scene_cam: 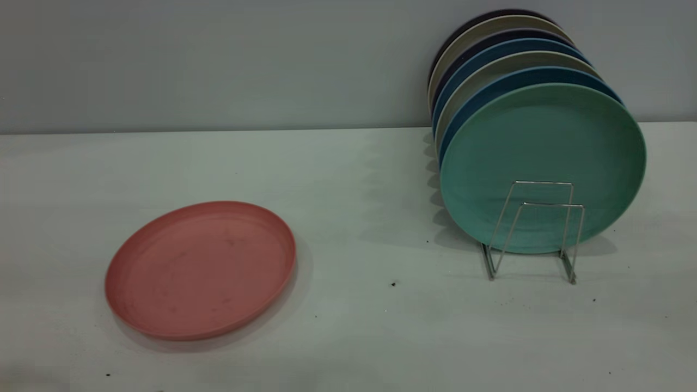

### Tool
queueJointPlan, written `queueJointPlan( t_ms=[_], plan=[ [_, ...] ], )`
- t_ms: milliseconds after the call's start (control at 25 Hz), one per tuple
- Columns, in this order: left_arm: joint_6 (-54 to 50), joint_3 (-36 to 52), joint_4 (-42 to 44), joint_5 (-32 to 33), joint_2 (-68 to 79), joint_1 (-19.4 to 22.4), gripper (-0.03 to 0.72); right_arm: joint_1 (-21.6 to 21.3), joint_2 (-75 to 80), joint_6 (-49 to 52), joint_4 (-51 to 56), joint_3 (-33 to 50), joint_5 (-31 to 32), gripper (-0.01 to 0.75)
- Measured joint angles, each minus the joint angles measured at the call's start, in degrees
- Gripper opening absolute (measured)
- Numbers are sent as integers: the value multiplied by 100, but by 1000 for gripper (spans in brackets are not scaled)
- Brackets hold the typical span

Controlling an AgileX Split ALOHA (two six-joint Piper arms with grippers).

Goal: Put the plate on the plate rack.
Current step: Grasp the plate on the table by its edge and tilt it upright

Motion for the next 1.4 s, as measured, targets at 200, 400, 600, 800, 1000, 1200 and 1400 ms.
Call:
queueJointPlan(
  t_ms=[200, 400, 600, 800, 1000, 1200, 1400],
  plan=[
    [233, -583, -374, -915, 1815, 0, 455, 0, 1165, -657, 657, -115, -294, 402],
    [1288, -1081, -1514, -1479, 3315, 0, 455, 0, 1694, -984, 930, -393, -364, 402],
    [2418, -1214, -2821, -1921, 4298, 0, 455, 0, 1738, -1035, 945, -406, -386, 402],
    [3071, -1244, -3766, -2290, 4912, 0, 455, 0, 1738, -1059, 950, -406, -399, 402],
    [2941, -1251, -4226, -2454, 5083, 33, 455, 0, 1738, -1059, 950, -406, -417, 402],
    [2772, -1251, -4264, -2562, 5285, 74, 455, 0, 1738, -1059, 944, -406, -417, 402],
    [2726, -1251, -4282, -2727, 5302, 74, 455, 0, 1738, -1059, 939, -406, -417, 402]
  ],
)
